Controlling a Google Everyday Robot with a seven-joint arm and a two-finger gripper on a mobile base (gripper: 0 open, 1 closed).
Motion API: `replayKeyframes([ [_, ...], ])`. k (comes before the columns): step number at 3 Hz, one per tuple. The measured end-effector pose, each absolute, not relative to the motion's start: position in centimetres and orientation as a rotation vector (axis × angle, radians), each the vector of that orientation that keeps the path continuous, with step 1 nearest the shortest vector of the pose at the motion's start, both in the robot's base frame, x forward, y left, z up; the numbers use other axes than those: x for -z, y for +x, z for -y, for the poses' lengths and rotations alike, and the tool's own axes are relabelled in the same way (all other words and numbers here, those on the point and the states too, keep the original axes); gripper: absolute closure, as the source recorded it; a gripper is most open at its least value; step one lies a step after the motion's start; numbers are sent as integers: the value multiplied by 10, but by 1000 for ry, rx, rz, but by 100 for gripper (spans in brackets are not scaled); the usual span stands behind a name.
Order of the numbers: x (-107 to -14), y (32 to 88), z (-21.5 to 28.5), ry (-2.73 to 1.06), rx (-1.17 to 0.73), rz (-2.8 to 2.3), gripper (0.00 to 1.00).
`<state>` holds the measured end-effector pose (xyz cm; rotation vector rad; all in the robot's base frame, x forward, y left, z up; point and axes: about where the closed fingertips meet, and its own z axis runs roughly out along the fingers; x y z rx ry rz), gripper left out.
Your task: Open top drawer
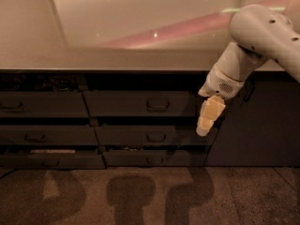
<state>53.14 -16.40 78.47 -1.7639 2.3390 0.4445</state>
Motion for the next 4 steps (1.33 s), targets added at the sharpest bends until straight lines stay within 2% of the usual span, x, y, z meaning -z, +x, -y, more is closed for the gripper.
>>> replayKeyframes([
  [1,-770,530,167,-1753,-331,-2340,0],
  [2,-754,516,182,-1722,-51,-2342,0],
  [3,-721,499,184,-1724,107,-2301,0],
  [4,-702,497,180,-1734,116,-2270,0],
])
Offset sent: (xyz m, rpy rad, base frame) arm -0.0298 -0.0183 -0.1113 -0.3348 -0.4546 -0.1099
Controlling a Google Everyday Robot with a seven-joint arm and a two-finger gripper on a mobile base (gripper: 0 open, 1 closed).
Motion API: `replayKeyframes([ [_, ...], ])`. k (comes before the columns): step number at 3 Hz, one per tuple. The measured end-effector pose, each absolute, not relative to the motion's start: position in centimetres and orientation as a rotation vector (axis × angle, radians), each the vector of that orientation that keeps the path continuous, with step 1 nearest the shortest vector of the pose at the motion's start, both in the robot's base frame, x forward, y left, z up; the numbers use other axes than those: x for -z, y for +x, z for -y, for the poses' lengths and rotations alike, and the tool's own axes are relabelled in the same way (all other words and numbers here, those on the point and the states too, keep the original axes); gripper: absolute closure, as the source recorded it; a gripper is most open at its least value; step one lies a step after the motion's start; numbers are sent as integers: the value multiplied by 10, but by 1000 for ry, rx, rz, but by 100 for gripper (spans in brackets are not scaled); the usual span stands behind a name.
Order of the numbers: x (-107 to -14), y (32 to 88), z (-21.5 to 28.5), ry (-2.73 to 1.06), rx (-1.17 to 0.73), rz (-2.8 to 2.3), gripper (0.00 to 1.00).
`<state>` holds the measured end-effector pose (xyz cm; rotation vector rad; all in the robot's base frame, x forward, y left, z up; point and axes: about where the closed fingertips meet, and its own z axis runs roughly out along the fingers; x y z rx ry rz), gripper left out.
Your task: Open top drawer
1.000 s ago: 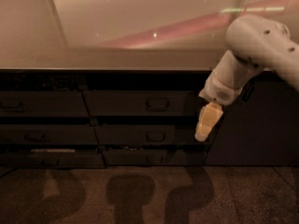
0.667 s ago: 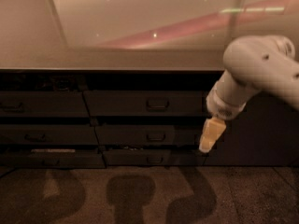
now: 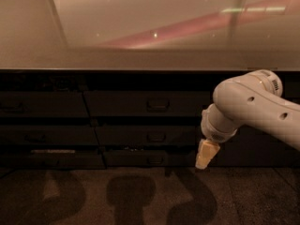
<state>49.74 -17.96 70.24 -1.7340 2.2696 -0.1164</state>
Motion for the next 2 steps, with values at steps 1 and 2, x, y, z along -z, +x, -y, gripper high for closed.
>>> replayKeyframes([
  [1,-703,509,188,-1700,129,-2323,0],
  [2,-716,565,211,-1559,255,-2478,0],
])
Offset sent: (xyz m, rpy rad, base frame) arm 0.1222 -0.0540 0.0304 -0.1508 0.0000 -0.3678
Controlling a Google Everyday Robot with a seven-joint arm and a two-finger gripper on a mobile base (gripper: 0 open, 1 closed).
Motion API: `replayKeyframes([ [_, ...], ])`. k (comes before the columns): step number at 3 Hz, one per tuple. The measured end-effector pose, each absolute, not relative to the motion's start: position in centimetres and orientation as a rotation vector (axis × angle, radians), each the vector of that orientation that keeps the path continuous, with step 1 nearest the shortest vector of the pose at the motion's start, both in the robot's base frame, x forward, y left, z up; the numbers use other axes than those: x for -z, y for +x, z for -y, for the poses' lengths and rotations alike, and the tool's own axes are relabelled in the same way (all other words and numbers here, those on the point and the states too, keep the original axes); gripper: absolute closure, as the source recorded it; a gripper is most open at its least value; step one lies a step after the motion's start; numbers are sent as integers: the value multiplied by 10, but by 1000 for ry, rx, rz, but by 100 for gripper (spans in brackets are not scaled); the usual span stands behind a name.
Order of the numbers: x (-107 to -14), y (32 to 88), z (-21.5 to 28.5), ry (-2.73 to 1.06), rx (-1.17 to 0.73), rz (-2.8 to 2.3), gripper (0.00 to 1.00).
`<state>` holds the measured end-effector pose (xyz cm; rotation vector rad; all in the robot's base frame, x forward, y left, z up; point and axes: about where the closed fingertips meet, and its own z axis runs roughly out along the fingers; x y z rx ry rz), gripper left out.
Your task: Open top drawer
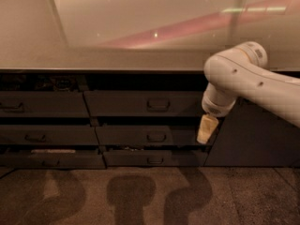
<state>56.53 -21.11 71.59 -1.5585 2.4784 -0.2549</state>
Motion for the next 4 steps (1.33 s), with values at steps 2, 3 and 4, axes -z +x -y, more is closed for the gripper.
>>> replayKeyframes([
  [2,-732,599,213,-1473,339,-2549,0],
  [3,-730,597,213,-1525,244,-2511,0],
  [4,-729,592,218,-1579,27,-2442,0],
])
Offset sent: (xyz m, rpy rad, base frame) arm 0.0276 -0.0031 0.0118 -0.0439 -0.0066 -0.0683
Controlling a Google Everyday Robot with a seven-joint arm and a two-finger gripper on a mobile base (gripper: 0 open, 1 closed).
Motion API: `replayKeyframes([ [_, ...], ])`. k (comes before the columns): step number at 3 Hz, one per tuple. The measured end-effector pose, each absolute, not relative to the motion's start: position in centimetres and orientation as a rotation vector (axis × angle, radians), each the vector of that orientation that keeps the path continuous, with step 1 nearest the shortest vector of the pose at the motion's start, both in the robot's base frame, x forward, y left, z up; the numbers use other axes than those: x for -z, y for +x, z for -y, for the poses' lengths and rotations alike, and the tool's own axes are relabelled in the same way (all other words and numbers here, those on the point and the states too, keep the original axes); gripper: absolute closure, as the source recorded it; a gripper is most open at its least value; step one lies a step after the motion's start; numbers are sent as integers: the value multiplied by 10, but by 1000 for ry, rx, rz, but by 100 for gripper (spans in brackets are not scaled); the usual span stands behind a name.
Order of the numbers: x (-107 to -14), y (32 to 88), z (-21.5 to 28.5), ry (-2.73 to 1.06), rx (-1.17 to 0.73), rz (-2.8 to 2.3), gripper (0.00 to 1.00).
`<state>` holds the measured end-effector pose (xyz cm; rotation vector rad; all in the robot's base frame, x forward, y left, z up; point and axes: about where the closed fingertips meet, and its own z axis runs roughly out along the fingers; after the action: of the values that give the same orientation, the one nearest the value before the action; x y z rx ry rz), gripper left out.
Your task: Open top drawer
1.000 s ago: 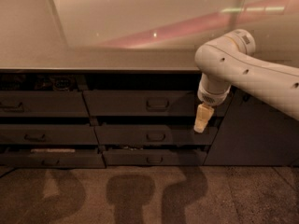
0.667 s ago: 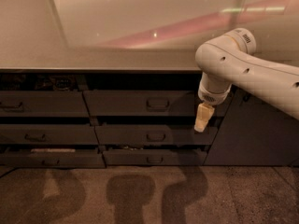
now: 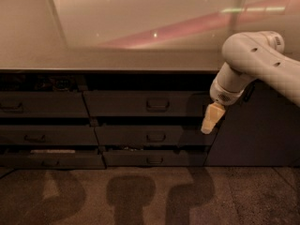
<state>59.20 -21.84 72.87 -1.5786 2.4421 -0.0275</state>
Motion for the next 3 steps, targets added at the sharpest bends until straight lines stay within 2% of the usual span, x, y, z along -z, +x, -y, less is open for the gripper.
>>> replayKeyframes([
  [1,-728,589,223,-1669,-109,-2350,0],
  [3,-720,586,219,-1772,-146,-2301,0],
])
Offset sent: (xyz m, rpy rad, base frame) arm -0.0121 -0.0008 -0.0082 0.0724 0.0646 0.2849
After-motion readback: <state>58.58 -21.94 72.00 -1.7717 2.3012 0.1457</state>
